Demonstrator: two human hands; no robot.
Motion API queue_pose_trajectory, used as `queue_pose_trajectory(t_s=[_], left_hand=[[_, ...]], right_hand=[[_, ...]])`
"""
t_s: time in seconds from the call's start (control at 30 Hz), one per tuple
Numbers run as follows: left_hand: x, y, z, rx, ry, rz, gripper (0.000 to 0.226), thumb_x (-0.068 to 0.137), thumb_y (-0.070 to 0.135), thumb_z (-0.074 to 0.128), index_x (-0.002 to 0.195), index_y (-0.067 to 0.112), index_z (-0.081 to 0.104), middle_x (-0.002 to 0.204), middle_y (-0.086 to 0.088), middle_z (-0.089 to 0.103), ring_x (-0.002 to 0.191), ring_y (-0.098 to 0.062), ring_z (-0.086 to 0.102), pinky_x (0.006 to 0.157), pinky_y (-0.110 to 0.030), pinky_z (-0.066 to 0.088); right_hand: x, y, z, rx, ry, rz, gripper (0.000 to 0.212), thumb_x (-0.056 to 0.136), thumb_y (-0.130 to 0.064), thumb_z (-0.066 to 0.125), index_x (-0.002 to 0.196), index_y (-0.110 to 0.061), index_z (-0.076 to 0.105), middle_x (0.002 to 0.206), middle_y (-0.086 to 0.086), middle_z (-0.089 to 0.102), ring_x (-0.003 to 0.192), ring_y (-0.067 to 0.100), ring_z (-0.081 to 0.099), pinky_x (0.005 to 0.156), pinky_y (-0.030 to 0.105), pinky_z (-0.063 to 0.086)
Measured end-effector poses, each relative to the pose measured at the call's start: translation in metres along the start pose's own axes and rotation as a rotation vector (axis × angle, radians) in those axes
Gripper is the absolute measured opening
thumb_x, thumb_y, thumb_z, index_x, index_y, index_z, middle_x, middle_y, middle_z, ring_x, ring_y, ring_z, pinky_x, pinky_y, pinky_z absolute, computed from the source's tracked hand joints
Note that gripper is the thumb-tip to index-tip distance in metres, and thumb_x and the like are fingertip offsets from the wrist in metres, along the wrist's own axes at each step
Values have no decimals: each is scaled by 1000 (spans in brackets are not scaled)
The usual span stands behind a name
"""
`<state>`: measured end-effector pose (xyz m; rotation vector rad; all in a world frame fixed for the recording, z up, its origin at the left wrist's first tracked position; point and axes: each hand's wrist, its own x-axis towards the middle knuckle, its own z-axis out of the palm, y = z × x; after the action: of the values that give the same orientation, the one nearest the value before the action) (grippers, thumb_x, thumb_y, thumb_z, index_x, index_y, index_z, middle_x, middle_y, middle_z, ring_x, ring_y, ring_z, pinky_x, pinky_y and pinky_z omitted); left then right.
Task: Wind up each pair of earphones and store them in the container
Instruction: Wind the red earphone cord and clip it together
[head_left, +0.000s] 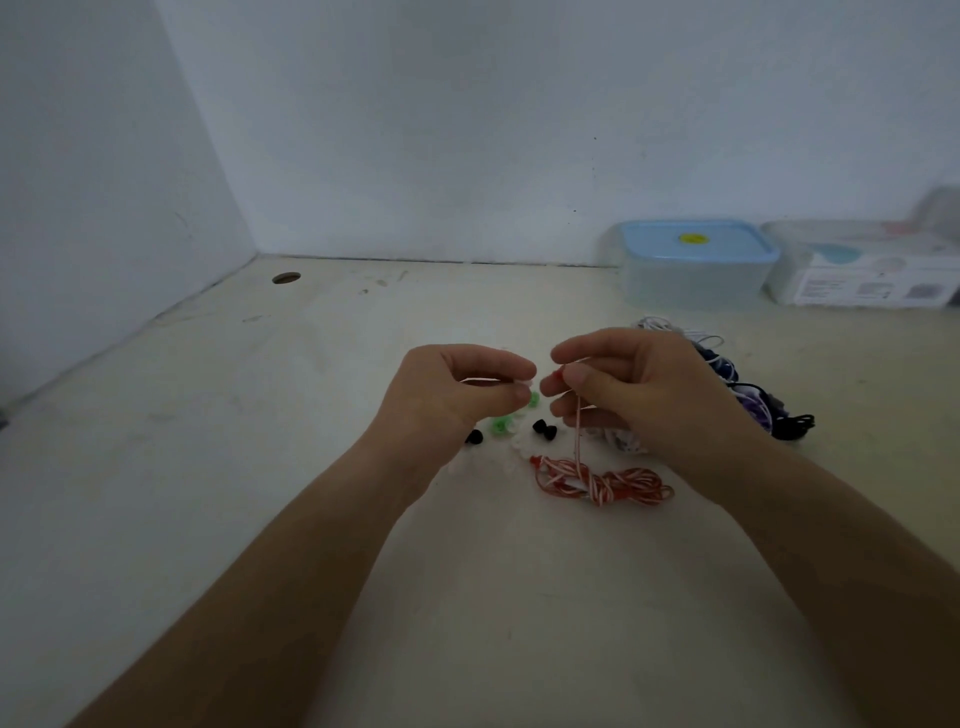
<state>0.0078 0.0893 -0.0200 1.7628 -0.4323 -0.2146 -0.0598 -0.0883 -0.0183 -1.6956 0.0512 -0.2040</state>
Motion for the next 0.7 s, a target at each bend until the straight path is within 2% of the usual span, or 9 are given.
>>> queue_pose_trajectory(t_s=[0.17,0.3,0.43,0.7], left_hand=[[0,0,4,-28,3,54,24,78,1,79,95,17,74,91,0,76,88,-13,73,85,-34,60],[0,1,5,-80,4,89,30,76,-4,78,100,14,72,91,-2,76,87,-14,73,79,-25,58],[-1,2,6,-98,-8,114,32,76,-7,77,101,13,71,91,-4,76,87,-16,74,77,-24,58],[-3,5,7,-115,-48,156,32,75,-7,78,101,11,71,91,-4,76,87,-15,73,77,-19,55]], right_hand=[[0,-1,2,55,20,-51,9,91,-6,64,99,-5,69,81,11,77,72,22,74,65,25,59],[0,-1,1,48,40,-87,8,89,-7,67,94,-9,73,77,9,74,65,19,70,62,25,57],[0,1,2,11,52,-105,7,86,-8,71,90,-13,75,82,10,74,69,18,71,61,23,56],[1,4,3,25,52,-126,9,85,-6,71,91,-11,75,74,6,75,65,17,70,62,22,56]])
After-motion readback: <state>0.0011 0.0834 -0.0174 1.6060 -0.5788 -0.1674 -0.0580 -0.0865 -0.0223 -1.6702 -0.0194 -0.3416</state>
